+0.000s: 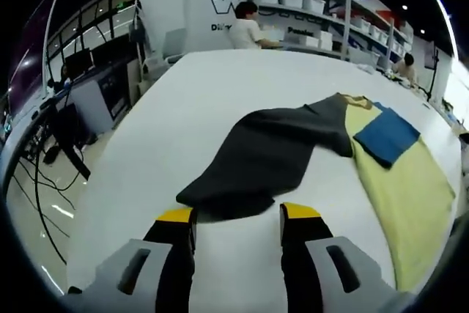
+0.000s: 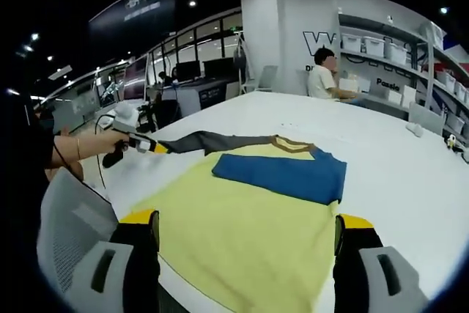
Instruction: Fold the garment on the visible template until the final outline fits inside the template.
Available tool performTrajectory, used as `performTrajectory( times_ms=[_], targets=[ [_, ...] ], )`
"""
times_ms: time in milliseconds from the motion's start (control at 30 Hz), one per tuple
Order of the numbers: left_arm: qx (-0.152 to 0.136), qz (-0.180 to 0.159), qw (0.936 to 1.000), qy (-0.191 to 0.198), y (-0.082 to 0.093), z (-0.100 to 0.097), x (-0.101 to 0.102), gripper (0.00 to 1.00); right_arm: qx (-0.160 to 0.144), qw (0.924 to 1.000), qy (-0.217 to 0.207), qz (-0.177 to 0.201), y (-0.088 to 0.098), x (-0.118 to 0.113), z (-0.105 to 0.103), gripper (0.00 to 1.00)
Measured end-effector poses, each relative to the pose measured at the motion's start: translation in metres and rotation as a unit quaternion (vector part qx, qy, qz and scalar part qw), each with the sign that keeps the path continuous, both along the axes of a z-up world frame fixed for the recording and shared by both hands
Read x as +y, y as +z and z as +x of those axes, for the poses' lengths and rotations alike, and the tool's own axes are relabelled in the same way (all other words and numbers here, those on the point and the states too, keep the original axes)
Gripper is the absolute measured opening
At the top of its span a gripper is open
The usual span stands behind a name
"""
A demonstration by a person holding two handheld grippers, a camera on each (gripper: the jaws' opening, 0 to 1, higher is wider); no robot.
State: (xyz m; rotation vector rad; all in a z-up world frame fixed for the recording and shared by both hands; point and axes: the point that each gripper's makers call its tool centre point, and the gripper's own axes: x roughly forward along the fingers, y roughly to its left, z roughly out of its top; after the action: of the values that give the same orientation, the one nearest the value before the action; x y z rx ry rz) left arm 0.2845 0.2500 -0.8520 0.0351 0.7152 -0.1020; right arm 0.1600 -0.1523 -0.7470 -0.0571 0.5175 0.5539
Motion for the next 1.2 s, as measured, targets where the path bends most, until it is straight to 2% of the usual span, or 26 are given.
performTrajectory(
  times_ms=[100, 133, 167, 267, 533, 633, 700, 767, 867, 967, 1200],
  targets=[
    [0.002, 0.006, 1.0, 0.003, -0.004, 0.002, 0.0, 0.32, 0.002, 0.9999, -0.01, 0.007, 0.001, -0.003, 0.001, 0.99],
    [0.006, 0.006, 0.9999, 0.006, -0.006, 0.001, 0.002, 0.32, -0.001, 0.9999, -0.011, 0.005, 0.002, -0.003, 0.0, 0.99],
    [-0.004, 0.01, 0.9999, 0.006, -0.004, 0.004, 0.004, 0.31, -0.001, 0.9999, -0.011, 0.005, 0.002, -0.002, 0.0, 0.99],
    [-0.007, -0.01, 0.9998, 0.015, -0.005, 0.008, 0.005, 0.29, -0.001, 1.0, -0.009, 0.005, 0.001, 0.001, -0.003, 0.99],
    [-0.006, -0.034, 0.9989, 0.031, -0.007, 0.013, 0.005, 0.26, 0.006, 0.9999, -0.012, -0.007, -0.004, 0.0, -0.008, 0.99],
    [-0.009, -0.027, 0.9989, 0.038, -0.007, 0.015, 0.007, 0.19, 0.007, 0.9998, -0.014, -0.012, -0.006, -0.001, -0.007, 0.99],
    [-0.009, -0.039, 0.9982, 0.044, -0.008, 0.017, 0.007, 0.13, 0.007, 0.9998, -0.013, -0.014, -0.007, -0.001, -0.007, 0.98],
    [-0.007, -0.028, 0.9988, 0.039, -0.009, 0.017, 0.008, 0.02, 0.008, 0.9998, -0.012, -0.016, -0.007, 0.0, -0.007, 0.98],
    [-0.007, -0.029, 0.9987, 0.042, -0.008, 0.016, 0.01, 0.02, 0.01, 0.9998, -0.011, -0.016, -0.008, -0.001, -0.007, 0.98],
    [-0.01, -0.009, 0.9997, 0.02, -0.003, 0.012, 0.013, 0.02, 0.008, 0.9998, -0.011, -0.012, -0.006, 0.0, -0.007, 0.98],
    [0.008, -0.016, 0.9997, 0.013, 0.003, -0.005, 0.024, 0.03, 0.011, 0.9997, -0.005, -0.019, -0.009, 0.0, -0.008, 0.98]
  ],
)
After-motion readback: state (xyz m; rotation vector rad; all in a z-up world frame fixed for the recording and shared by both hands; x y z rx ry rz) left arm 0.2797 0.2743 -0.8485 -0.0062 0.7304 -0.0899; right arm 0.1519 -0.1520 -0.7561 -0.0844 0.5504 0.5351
